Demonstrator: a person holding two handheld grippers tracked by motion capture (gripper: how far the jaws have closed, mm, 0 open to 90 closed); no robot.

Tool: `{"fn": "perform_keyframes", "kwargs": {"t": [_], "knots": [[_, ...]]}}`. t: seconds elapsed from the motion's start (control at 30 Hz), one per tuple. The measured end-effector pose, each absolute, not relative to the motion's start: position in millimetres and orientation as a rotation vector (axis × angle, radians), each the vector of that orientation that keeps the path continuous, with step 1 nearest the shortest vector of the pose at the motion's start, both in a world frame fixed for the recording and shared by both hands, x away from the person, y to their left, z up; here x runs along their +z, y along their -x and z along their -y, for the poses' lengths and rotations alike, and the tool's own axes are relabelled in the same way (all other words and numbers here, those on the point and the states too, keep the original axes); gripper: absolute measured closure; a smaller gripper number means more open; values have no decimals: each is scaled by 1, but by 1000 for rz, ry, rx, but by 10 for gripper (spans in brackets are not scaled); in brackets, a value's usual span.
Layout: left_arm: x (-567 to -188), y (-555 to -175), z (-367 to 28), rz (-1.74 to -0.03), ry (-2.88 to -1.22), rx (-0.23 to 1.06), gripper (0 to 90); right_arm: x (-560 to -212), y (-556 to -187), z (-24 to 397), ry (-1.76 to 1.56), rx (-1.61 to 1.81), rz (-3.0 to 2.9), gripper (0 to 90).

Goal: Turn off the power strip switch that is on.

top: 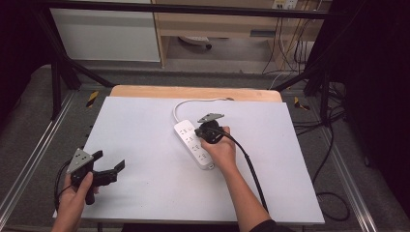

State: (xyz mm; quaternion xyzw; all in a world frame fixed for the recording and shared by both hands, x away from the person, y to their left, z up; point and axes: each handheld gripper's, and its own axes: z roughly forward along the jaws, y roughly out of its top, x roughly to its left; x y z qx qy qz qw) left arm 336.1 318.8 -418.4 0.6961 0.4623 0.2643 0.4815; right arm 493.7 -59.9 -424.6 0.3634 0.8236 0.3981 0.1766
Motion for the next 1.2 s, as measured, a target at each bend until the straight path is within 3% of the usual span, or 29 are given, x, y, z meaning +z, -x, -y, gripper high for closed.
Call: {"fn": "perform_keyframes", "kwargs": {"t": [1.2], "knots": [[-419,-337,-319,-1130,-1698,640,52,-423,-496,60,-1090,1229,-2296,863]]}}
